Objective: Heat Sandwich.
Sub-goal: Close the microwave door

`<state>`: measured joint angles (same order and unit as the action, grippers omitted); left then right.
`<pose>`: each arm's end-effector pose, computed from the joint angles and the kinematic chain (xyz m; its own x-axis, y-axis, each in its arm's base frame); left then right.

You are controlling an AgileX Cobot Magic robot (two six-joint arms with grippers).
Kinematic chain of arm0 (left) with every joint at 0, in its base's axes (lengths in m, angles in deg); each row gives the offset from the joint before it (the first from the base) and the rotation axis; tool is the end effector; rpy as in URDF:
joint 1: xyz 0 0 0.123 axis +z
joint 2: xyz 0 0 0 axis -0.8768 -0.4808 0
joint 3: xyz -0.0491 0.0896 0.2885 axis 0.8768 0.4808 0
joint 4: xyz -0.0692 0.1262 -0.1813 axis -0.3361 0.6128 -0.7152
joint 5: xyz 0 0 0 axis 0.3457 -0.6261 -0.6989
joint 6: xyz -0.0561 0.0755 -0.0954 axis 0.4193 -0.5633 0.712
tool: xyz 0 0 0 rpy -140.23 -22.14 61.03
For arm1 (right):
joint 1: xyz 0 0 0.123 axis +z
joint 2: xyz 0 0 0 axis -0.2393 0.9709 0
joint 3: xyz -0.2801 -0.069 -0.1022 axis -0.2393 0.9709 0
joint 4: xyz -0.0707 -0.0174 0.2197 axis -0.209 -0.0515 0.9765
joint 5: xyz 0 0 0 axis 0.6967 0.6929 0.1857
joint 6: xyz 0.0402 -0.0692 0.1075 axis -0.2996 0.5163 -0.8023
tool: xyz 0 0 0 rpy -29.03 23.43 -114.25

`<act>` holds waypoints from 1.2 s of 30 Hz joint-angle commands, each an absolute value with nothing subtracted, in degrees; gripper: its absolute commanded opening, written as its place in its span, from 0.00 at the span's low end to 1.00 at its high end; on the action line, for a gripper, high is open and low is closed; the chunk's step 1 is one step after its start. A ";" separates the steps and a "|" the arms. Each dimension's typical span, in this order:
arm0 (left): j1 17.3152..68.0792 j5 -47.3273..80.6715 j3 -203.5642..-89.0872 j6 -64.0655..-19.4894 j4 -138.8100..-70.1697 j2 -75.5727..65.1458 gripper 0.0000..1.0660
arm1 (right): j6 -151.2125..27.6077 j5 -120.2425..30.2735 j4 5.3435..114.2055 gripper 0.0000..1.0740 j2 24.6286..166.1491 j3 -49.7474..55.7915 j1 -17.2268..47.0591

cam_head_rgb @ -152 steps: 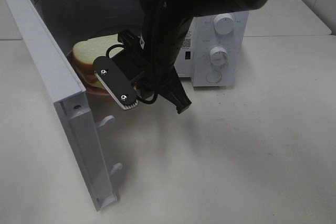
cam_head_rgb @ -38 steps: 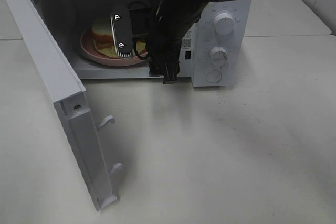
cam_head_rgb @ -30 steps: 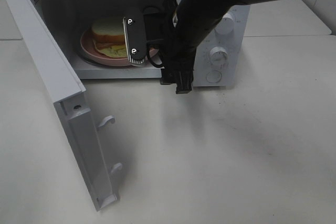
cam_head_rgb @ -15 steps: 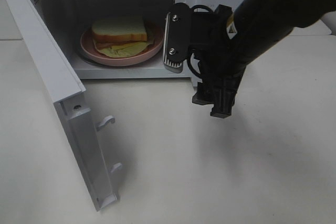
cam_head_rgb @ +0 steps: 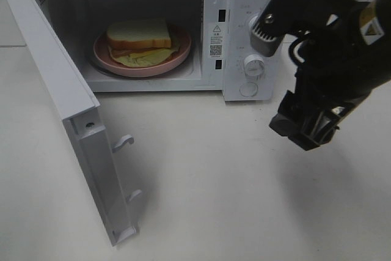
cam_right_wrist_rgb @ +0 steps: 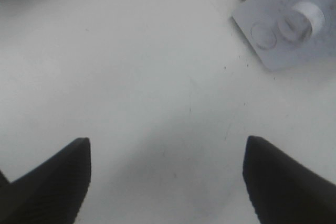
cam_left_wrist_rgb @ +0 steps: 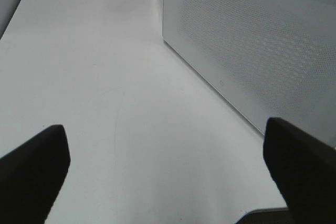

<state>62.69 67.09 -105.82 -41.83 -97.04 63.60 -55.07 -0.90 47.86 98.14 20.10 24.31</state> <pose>-0.0093 -0.0149 0.2525 -0.4419 -0.0040 -0.8971 0.0767 0.9962 -0.0422 0.2013 0.1356 0.2732 -0.4197 -0.7657 -0.4874 -0.7450 0.5973 -0.2969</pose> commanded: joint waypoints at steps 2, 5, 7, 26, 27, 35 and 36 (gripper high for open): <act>62.87 66.92 -105.70 -41.55 -97.16 63.89 0.90 | -61.66 5.46 49.06 0.71 94.19 20.50 24.26; 62.87 66.92 -105.70 -41.55 -97.16 63.89 0.90 | -64.24 12.97 50.26 0.71 91.21 20.50 24.26; 62.87 66.92 -105.70 -41.55 -97.16 63.89 0.90 | -64.35 14.98 50.61 0.71 90.46 20.50 24.26; 62.87 66.92 -105.70 -41.55 -97.16 63.89 0.90 | -68.19 26.49 51.92 0.71 67.43 28.00 23.17; 62.87 66.92 -105.70 -41.55 -97.16 63.89 0.90 | -68.59 26.43 51.75 0.71 64.62 29.32 21.33; 62.87 66.92 -105.70 -41.55 -97.16 63.89 0.90 | -68.53 24.95 51.70 0.71 54.77 33.68 11.82; 62.87 66.92 -105.70 -41.55 -97.16 63.89 0.90 | -68.59 24.20 51.75 0.71 52.19 35.34 9.93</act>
